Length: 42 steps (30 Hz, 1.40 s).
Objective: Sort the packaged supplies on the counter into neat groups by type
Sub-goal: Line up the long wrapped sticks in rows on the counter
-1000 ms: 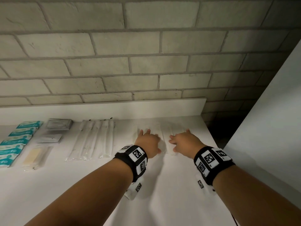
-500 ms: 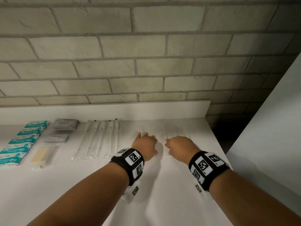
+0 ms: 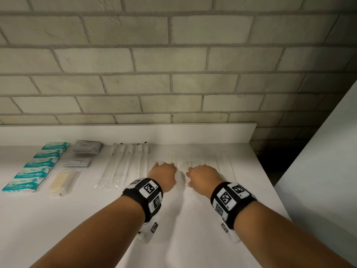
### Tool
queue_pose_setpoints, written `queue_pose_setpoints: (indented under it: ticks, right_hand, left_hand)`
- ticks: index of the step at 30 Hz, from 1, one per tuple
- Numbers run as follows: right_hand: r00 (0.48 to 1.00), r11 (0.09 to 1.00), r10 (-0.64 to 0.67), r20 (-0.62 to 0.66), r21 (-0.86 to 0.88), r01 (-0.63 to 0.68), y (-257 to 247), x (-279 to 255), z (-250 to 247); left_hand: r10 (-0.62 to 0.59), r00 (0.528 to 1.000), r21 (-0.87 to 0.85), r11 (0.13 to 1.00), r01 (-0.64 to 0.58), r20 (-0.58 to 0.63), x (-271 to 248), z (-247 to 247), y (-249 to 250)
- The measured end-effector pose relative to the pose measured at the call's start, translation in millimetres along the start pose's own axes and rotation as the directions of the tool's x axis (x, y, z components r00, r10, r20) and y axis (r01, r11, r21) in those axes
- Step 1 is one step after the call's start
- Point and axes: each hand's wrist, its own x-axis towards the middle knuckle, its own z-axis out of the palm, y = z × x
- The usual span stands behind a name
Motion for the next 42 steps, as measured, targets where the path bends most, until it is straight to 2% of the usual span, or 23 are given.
queue_pose_setpoints:
  ticks: [5, 11, 13, 16, 20, 24, 27, 30, 33, 39, 42]
  right_hand:
    - [1.000, 0.999, 0.009, -0.001, -0.033, -0.009, -1.0, 2.5, -0.2]
    - [1.000, 1.000, 0.006, 0.022, 0.006, -0.006, 0.4, -3.3, -8.2]
    - [1.000, 0.999, -0.003, 0.007, 0.037, 0.003, 3.1, -13.1, -14.7]
    - [0.994, 0.995, 0.094, -0.048, 0.032, -0.093, 16.4, -20.6, -19.4]
    - [0.975, 0.976, 0.216, 0.053, 0.012, -0.217, 28.6, -20.5, -11.7]
    - [0.989, 0.989, 0.145, 0.026, -0.020, -0.144, 31.4, -18.6, -1.9]
    - [0.992, 0.992, 0.122, 0.017, 0.018, -0.122, 33.8, -25.0, -7.2]
    - [0.983, 0.983, 0.181, -0.033, 0.031, -0.180, 40.8, -32.9, -15.8]
    - [0.958, 0.958, 0.287, -0.007, 0.028, -0.287, 46.8, -38.5, -16.9]
    - [0.972, 0.971, 0.233, -0.016, 0.051, -0.232, 57.4, -43.8, -8.4]
    - [0.950, 0.948, 0.310, -0.030, 0.089, -0.306, 67.5, -48.7, -15.2]
  left_hand:
    - [-0.002, 1.000, -0.034, 0.999, 0.002, 0.005, 1.3, 2.5, -3.1]
    - [0.038, 0.999, 0.022, 0.999, -0.039, 0.032, 2.9, 0.3, -6.2]
    - [0.052, 0.999, 0.034, 0.998, -0.052, -0.010, 0.6, -1.9, -4.3]
    - [0.124, 0.989, 0.038, 0.992, -0.122, -0.077, -3.7, -3.4, 4.3]
    - [0.249, 0.968, 0.107, 0.964, -0.244, -0.035, -0.2, 4.0, 20.6]
    - [0.229, 0.973, 0.113, 0.968, -0.225, -0.021, 6.4, 7.9, 23.3]
    - [0.222, 0.974, 0.133, 0.967, -0.215, -0.042, 6.9, 6.6, 26.2]
    - [0.262, 0.963, 0.084, 0.963, -0.256, -0.065, 4.5, 5.3, 37.1]
    - [0.315, 0.948, 0.070, 0.947, -0.312, -0.035, 3.5, 7.0, 54.2]
    - [0.283, 0.958, 0.111, 0.954, -0.277, -0.040, 5.6, 4.2, 68.7]
    - [0.308, 0.948, 0.076, 0.950, -0.302, -0.081, 3.2, -0.6, 77.9]
